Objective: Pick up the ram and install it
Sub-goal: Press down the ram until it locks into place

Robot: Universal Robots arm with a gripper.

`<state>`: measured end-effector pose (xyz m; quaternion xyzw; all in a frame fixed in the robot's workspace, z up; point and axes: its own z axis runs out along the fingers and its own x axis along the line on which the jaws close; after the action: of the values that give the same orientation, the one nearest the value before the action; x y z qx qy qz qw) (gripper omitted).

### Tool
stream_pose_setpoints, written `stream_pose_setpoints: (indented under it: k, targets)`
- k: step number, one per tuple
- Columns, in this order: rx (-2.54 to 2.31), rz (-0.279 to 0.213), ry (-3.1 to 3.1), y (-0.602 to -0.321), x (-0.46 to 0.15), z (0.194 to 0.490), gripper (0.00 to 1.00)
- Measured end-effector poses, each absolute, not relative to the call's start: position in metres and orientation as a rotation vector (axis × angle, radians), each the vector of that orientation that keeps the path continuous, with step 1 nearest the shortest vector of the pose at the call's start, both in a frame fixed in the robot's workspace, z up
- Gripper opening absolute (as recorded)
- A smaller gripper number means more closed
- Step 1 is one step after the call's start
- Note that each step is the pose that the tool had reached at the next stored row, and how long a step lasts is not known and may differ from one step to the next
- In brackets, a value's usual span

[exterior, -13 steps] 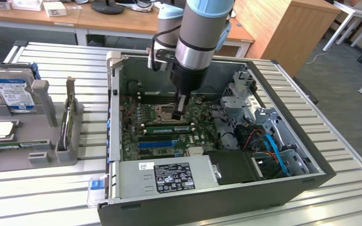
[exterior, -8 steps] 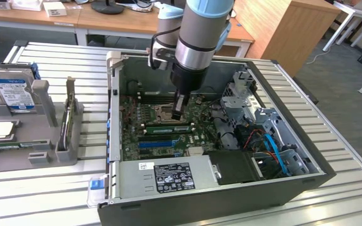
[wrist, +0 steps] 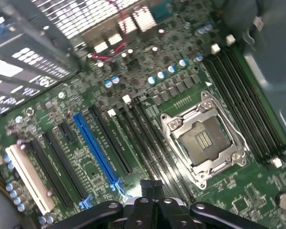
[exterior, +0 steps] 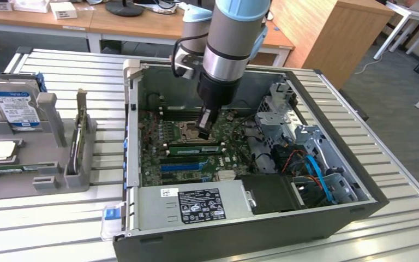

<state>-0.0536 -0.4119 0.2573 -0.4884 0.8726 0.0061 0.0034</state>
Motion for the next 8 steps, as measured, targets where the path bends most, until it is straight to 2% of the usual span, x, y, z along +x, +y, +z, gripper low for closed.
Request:
stream_pose_setpoints:
  k: [8]
  targets:
    - [-1.418, 0.019, 2.795, -0.4119, -0.0536, 0.2569, 0.11]
